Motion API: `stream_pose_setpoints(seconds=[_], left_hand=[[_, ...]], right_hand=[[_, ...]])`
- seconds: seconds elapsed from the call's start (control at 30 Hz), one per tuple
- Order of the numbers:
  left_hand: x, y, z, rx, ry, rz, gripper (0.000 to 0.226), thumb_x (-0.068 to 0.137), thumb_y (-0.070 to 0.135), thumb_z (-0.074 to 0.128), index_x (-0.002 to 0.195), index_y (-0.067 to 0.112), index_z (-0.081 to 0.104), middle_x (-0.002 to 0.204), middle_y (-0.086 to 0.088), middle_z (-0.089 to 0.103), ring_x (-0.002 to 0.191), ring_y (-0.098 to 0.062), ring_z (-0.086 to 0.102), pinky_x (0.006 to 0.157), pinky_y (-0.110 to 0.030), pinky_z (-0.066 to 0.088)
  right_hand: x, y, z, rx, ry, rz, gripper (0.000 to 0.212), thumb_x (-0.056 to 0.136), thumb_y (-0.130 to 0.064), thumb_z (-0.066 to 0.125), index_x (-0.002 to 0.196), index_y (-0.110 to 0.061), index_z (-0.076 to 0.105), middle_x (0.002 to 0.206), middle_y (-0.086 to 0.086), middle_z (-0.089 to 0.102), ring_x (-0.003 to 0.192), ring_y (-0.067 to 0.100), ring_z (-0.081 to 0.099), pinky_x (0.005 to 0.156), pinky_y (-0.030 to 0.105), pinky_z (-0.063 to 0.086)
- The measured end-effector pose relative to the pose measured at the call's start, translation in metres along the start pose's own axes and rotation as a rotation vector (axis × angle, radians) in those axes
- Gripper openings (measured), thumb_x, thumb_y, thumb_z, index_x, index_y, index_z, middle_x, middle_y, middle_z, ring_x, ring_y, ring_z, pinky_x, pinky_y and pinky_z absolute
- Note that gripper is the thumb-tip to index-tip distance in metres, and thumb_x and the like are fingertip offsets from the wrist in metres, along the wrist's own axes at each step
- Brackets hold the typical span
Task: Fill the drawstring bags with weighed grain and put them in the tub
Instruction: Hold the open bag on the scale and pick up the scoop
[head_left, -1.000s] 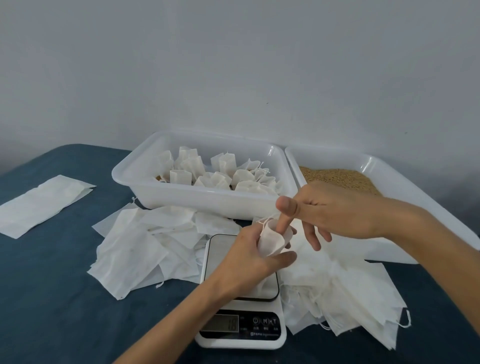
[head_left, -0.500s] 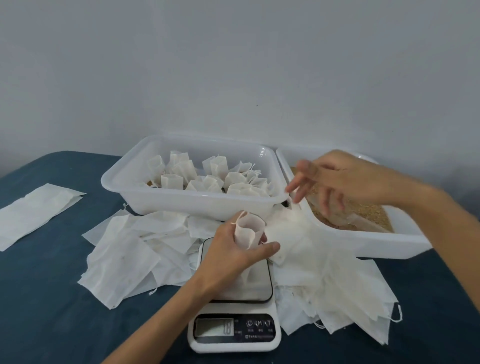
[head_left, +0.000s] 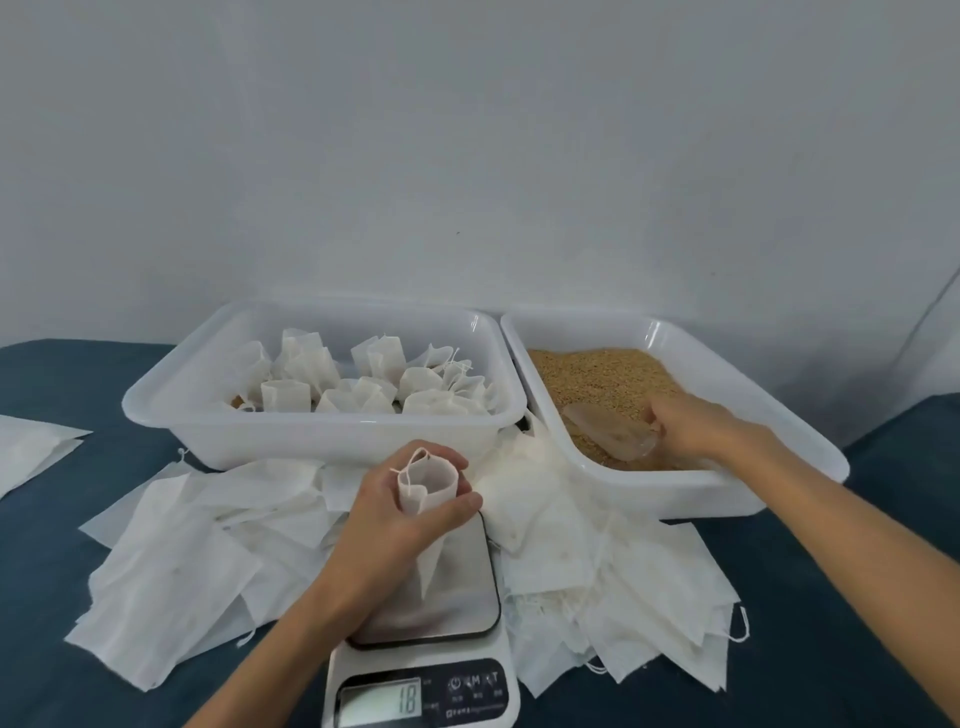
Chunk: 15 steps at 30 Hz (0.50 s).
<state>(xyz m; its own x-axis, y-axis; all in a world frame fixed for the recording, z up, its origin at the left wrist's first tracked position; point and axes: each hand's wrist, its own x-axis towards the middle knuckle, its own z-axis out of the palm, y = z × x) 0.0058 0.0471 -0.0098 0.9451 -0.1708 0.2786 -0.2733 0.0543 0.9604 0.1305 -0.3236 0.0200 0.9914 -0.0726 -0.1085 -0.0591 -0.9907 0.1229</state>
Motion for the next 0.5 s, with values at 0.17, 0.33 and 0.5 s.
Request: stream_pose_setpoints(seconds=[0.17,0.33,0.5], left_hand=[[0.001,-0.003,0.001,-0.002,-0.019,-0.013,0.023,0.075,0.024,0.083,0.095,0.023,0.071,0.085,-0.007,0.073,0.076,-0.013,0.066,0.069,-0.024,0.055],[0.000,-0.001,0.001,-0.007,-0.037,-0.017,0.021,0.076,0.022,0.082,0.094,0.024,0.071,0.085,-0.008,0.073,0.075,-0.011,0.065,0.069,-0.022,0.054],[0.000,0.000,0.000,-0.010,-0.031,-0.023,0.021,0.076,0.022,0.082,0.093,0.025,0.072,0.084,-0.006,0.073,0.074,-0.010,0.065,0.068,-0.020,0.053]], right_hand=[[0.004,0.015,0.003,-0.059,-0.047,0.005,0.016,0.082,-0.035,0.072,0.089,-0.022,0.065,0.092,-0.004,0.064,0.082,0.014,0.060,0.072,0.033,0.055],[-0.007,0.030,-0.032,0.113,0.018,-0.051,0.020,0.096,-0.042,0.065,0.108,-0.025,0.068,0.106,-0.010,0.064,0.100,0.015,0.063,0.092,0.038,0.053],[-0.026,0.046,-0.077,0.086,-0.067,-0.044,0.010,0.093,-0.033,0.072,0.096,-0.025,0.067,0.091,-0.010,0.065,0.078,0.011,0.068,0.074,0.029,0.050]])
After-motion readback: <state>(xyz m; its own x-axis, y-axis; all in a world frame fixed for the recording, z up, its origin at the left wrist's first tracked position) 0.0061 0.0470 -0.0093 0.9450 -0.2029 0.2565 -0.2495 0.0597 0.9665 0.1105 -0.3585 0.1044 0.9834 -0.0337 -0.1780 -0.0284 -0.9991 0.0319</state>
